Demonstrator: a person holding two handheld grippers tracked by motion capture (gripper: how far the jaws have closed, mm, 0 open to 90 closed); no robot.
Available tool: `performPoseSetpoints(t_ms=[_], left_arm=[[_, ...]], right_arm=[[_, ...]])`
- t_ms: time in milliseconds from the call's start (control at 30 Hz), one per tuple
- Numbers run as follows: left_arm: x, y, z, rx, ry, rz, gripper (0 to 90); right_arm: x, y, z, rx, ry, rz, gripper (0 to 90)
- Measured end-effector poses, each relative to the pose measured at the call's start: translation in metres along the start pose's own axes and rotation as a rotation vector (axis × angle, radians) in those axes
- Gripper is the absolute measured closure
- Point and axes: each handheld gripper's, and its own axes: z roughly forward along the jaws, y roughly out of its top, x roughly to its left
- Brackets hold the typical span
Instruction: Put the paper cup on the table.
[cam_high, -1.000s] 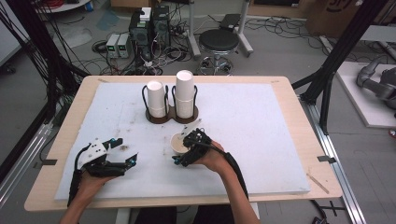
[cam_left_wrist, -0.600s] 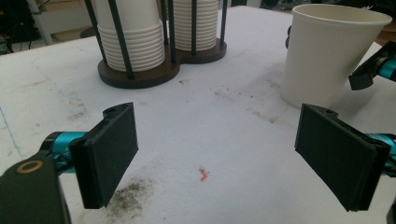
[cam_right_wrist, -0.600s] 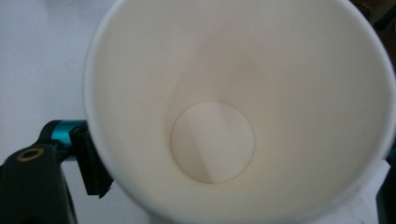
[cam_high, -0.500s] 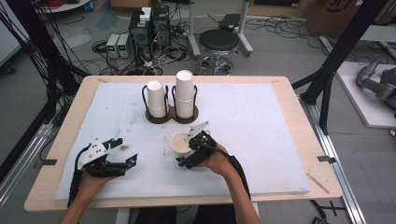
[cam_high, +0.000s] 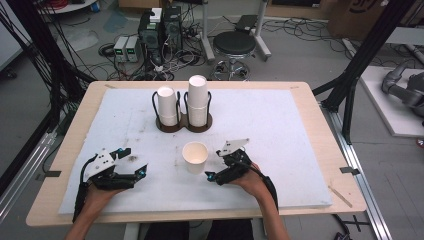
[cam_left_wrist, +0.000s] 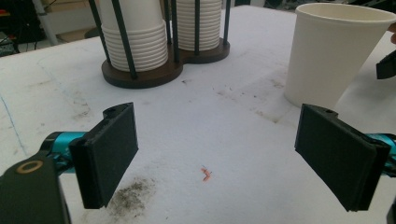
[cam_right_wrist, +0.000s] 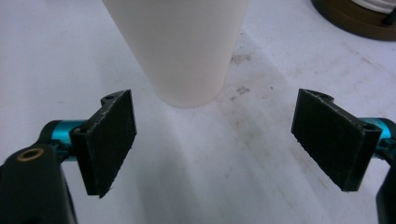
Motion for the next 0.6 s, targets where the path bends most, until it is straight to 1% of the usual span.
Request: performPoseSetpoints(t_ms=[100, 167, 200, 333, 433, 500, 533, 567, 600], left_arm=[[0.0, 0.0, 0.0, 0.0, 0.002, -0.003, 13.1], [0.0, 0.0, 0.0, 0.003, 0.002, -0.006, 13.1], [0.0, 0.0, 0.0, 0.002, 0.004, -0.008, 13.1], [0.001, 0.0, 0.0, 0.005, 0.004, -0.006, 13.1], [0.0, 0.0, 0.0, 0.002, 0.007, -0.009, 13.1], [0.0, 0.0, 0.0, 0.004, 0.006, -0.008, 13.1], [0.0, 0.0, 0.0, 0.004, 0.006, -0.005, 13.1], [0.0, 0.0, 0.0, 0.001, 0.006, -0.005, 13.1], [0.0, 0.0, 0.0, -0.001, 0.005, -0.006, 13.1]], right_arm=[[-0.002, -0.009, -0.004, -0.004, -0.005, 0.026, 14.5], [-0.004, -0.014, -0.006, -0.009, -0.017, 0.034, 14.5], [-0.005, -0.016, -0.008, -0.018, -0.013, 0.039, 14.5], [-0.006, -0.022, -0.013, -0.05, -0.035, 0.048, 14.6], [-0.007, -0.025, -0.019, -0.084, -0.064, 0.054, 14.5], [-0.008, -0.028, -0.023, -0.103, -0.083, 0.068, 14.6], [-0.008, -0.031, -0.026, -0.121, -0.105, 0.084, 14.6], [-0.009, -0.033, -0.027, -0.132, -0.11, 0.092, 14.6], [-0.011, -0.035, -0.03, -0.152, -0.13, 0.099, 14.6]])
